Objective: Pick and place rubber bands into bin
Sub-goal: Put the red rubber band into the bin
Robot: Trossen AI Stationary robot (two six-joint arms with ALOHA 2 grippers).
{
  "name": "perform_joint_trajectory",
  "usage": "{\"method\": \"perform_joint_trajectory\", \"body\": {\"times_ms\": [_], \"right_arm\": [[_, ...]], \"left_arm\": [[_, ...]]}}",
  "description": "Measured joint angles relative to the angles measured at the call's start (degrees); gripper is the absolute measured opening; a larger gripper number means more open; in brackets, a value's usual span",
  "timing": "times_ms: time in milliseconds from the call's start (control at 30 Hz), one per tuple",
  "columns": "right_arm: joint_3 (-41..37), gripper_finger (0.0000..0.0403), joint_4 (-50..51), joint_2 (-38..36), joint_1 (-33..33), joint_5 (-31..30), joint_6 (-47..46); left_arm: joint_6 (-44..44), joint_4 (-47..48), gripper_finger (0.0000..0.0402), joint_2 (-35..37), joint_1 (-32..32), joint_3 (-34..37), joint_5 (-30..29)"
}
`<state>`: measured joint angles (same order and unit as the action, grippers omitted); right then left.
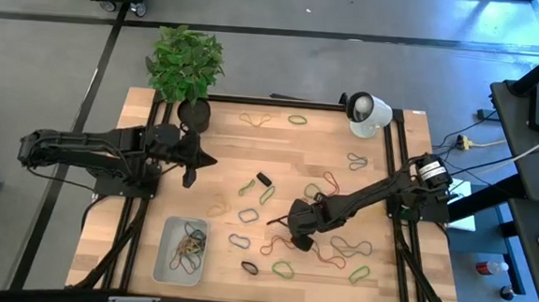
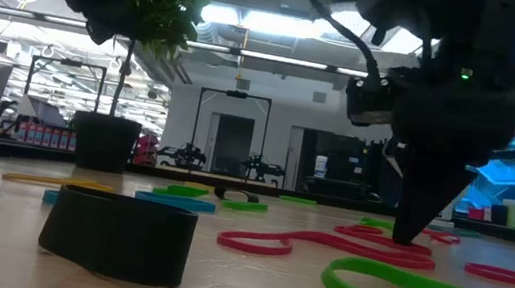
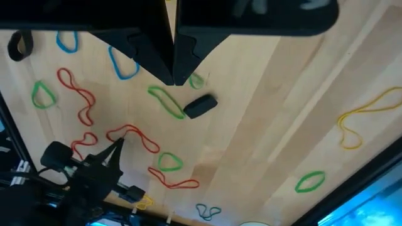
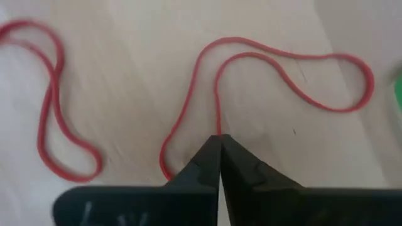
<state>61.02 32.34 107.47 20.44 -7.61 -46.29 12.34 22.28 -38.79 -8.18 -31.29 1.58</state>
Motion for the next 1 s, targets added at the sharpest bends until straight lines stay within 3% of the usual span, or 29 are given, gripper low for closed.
{"method": "perform_joint_trajectory", "body": {"times_ms": [133, 233, 500, 633, 767, 1000], "right_arm": [[2.7, 0.0004, 3.4, -1.3, 0.0, 1.1, -5.1], [8.4, 0.0003, 5.5, -2.4, 0.1, -1.5, -8.3], [25.0, 0.0001, 6.1, -1.6, -1.0, -15.1, -6.9], [31.8, 0.0001, 3.3, -0.7, -2.4, -20.8, -2.2], [37.4, 0.0001, 0.8, -0.5, -3.3, -25.8, 3.3], [41.5, 0.0, -6.8, -0.5, -3.7, -30.7, 12.7]], "left_arm": [[0.3, -0.3, 0.0003, -0.3, 0.2, 0.0, -0.4], [0.4, -0.5, 0.002, -0.9, 0.3, 0.0, 0.6], [-3.6, -10.3, 0.0126, -3.4, 1.7, 0.0, 5.8], [-7.0, -19.3, 0.0158, -4.9, 3.6, 0.0, 5.9], [-10.5, -29.0, 0.0164, -5.8, 6.0, -0.2, 6.7], [-14.7, -34.2, 0.016, -7.9, 9.2, -0.1, 6.3]]}}
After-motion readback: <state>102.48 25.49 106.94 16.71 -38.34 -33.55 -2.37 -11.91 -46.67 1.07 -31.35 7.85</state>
